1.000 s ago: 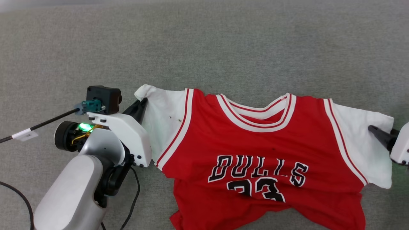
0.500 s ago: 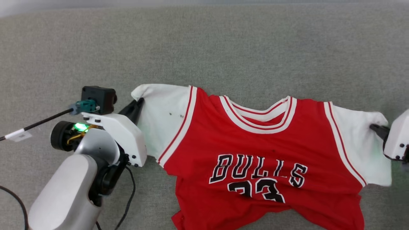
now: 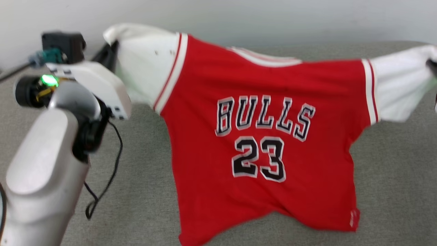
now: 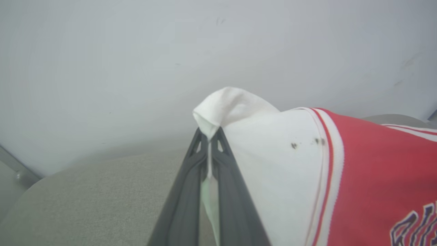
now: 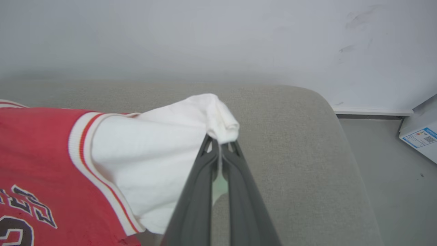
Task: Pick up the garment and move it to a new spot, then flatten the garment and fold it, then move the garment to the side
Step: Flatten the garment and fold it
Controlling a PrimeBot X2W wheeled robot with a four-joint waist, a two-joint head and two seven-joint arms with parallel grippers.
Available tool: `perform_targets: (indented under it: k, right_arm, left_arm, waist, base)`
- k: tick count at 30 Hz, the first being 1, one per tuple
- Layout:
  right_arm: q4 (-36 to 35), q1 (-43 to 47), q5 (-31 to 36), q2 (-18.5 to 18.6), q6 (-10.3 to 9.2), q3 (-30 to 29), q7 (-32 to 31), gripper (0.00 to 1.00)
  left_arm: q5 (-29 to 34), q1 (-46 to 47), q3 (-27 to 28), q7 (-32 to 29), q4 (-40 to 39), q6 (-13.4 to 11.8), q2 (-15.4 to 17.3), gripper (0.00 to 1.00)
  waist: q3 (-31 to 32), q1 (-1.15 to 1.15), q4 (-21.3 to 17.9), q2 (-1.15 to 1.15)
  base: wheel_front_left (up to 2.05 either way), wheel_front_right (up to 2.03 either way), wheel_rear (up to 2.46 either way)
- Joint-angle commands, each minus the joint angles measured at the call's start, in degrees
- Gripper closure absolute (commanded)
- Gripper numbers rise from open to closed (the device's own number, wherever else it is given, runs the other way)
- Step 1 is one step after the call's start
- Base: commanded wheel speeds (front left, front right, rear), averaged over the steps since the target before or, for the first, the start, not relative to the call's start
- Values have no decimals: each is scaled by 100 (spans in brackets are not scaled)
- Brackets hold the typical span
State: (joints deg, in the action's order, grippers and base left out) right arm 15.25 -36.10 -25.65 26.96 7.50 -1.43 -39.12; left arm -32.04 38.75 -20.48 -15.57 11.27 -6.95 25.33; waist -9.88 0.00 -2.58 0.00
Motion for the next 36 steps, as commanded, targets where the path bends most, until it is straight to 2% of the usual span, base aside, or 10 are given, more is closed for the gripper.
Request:
perform_targets:
  k: [1, 7, 14, 19, 26, 36]
  right_arm:
    - [66, -308, 99, 28, -2, 48, 99, 100]
    - [452, -1309, 156, -36, -2, 191, 432, 100]
    - [753, -2760, 280, -111, -3, 329, 1108, 100]
    - [980, -3676, 510, -211, -3, 435, 1595, 100]
    - [1154, -4746, 295, -231, -3, 473, 2215, 100]
    - [1629, -5327, -249, -156, -3, 1085, 2853, 100]
  left_arm:
    - [51, 334, 58, 145, 247, 17, -35, 100]
    - [85, 1446, 213, 656, 1387, 122, -247, 100]
    - [99, 3030, 504, 1298, 2199, 206, -319, 100]
    - [90, 4008, 700, 1612, 2409, 318, -173, 100]
    - [222, 5106, 749, 1901, 2339, 354, -44, 100]
    - [283, 5389, 750, 2164, 2298, 346, 48, 100]
  waist:
    - [76, 0, -67, 0]
    - [-69, 0, -127, 0]
    - [-808, 0, -283, 0]
    - [-1273, 0, -470, 0]
    - [-2128, 0, -586, 0]
    - [-3124, 0, -670, 0]
  base:
    - [0, 0, 0]
    - [0, 0, 0]
    - [0, 0, 0]
    - [0, 0, 0]
    - [0, 0, 0]
    - [0, 0, 0]
